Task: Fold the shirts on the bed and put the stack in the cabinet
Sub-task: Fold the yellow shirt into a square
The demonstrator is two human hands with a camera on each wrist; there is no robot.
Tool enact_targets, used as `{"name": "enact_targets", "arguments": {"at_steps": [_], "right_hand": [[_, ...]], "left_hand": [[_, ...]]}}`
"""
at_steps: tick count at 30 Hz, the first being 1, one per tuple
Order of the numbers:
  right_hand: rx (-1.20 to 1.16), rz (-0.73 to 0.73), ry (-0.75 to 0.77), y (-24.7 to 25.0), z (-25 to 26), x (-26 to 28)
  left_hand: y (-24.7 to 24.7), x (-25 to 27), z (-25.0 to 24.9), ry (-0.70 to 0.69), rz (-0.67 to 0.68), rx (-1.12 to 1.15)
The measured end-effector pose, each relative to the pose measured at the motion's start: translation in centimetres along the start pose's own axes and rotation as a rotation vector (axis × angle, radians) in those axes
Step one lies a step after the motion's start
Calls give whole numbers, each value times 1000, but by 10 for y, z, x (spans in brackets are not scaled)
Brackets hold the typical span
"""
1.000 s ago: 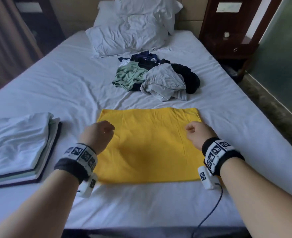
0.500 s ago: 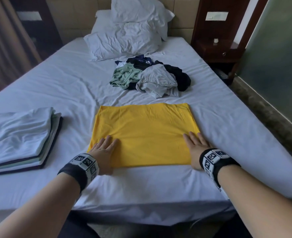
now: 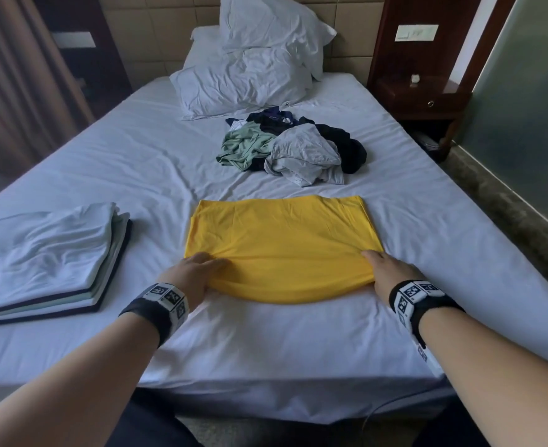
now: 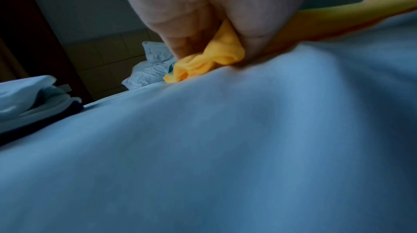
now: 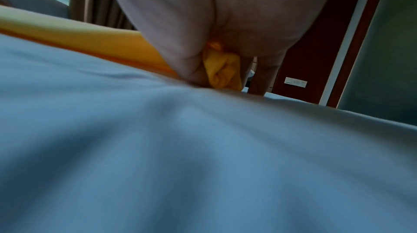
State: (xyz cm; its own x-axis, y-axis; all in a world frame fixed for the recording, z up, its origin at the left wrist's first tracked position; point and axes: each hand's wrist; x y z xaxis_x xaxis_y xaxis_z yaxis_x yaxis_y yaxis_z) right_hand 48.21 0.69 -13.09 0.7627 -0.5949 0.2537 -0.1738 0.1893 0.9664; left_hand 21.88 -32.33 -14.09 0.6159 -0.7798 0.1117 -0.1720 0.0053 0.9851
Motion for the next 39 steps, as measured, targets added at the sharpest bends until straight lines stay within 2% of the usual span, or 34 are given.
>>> {"name": "enact_targets", "arguments": {"at_steps": [5,9,11,15,18,20,22,25,27,31,34,39], "right_hand": [[-276,-170,-149,24,-13,0],[-591,-449,-205,69,-12,9],[-783,-590,-227,97,-6,18],[-1026,-826,-238,159,0,31],[-1050,-1003,-183,200,-4,35],[-1027,-1053,-177,219,-7,36],[-970,-1041,-211,224,-10,35],[-896,-954,-262,203,-18,21],[-861,-836,-302,173,-24,7],[-775,-606,-423,104,-34,-20],[-734,-510,-467,69,-39,-40],[-661,-424,-502,52,-44,-79]], "left_hand": [[28,5,5,144,-157,39],[80,5,9,248,-297,281],[114,7,5,272,-462,441],[184,15,-7,244,-734,723],[227,26,-17,172,-899,937],[246,29,-24,126,-947,990],[249,28,-24,100,-881,1123],[222,16,-12,121,-583,1351],[190,7,-6,221,-412,1381],[120,-23,1,446,-207,1377],[78,-48,7,553,-119,1376],[48,-91,17,634,-117,1349]]}}
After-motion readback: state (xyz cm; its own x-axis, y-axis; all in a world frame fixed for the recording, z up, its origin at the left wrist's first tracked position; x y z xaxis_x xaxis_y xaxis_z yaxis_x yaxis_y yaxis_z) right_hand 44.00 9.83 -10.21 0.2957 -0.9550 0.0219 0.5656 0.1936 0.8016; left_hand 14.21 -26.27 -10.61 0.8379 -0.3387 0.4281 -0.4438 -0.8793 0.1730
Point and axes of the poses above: each hand's wrist, its own x-axis away from the middle knuckle, its own y-axis out of the back of the hand, z = x × y, and after that the axes turned 4 degrees about z, right-handed
